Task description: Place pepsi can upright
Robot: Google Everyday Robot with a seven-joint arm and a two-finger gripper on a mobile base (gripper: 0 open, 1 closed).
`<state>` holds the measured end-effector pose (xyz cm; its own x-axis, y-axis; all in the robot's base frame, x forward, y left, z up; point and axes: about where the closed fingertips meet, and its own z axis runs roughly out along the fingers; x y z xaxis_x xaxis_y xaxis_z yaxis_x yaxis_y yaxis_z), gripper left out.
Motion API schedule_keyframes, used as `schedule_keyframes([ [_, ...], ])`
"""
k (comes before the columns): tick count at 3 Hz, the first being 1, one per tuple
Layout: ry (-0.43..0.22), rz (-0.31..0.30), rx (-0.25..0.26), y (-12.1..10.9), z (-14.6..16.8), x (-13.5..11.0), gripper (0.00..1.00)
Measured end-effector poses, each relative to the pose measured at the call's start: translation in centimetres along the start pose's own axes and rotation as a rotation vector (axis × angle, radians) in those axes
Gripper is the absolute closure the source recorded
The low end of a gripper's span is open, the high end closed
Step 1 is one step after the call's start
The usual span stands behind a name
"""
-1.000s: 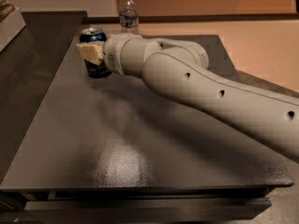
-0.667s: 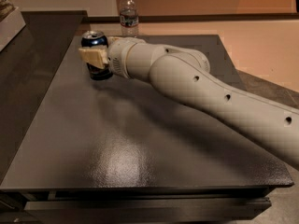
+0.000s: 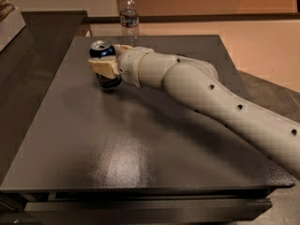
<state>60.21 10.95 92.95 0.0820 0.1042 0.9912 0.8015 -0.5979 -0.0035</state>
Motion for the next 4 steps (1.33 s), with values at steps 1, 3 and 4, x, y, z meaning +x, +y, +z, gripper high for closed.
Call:
schedule_keyframes([
  [1,0.006,-0.027,0.003,-0.19,-0.18,-1.02,0.82],
  [3,0.021,-0.036,0.0,-0.59,-0.07,-1.85,0.36],
  [4,0.022,-0.037,0.002,-0.72,0.01,-1.82,0.12],
])
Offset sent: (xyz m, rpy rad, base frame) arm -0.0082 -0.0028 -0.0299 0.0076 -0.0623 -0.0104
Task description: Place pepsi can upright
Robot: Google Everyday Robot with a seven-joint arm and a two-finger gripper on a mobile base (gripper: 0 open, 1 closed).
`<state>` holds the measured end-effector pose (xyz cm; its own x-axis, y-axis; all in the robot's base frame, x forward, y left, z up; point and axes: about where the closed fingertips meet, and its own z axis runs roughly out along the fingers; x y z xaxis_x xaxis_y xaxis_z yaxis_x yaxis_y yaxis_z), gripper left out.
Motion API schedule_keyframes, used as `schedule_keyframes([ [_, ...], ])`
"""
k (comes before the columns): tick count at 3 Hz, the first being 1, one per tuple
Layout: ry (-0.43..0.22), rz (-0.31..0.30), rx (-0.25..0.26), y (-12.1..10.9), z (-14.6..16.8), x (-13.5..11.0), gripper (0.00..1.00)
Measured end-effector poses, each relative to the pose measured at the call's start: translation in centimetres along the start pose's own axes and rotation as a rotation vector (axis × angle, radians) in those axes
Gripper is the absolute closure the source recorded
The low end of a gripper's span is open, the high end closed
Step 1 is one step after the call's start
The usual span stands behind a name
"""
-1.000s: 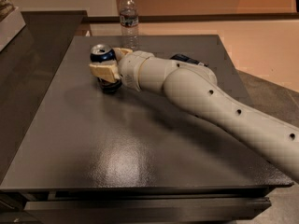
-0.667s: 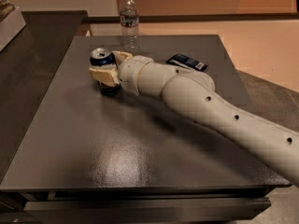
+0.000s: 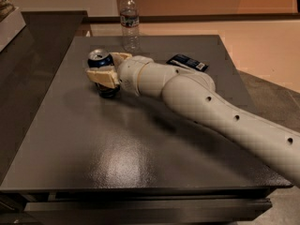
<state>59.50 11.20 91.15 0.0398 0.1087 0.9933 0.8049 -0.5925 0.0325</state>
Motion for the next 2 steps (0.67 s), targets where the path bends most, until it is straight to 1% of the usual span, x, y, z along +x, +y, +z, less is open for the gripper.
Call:
schedule_keyframes([
  [1,0.0,-0.001,0.002,-0.13,0.08,0.04,0.0],
  [2,0.0,-0.001,0.002,-0.13,0.09,0.04,0.0],
])
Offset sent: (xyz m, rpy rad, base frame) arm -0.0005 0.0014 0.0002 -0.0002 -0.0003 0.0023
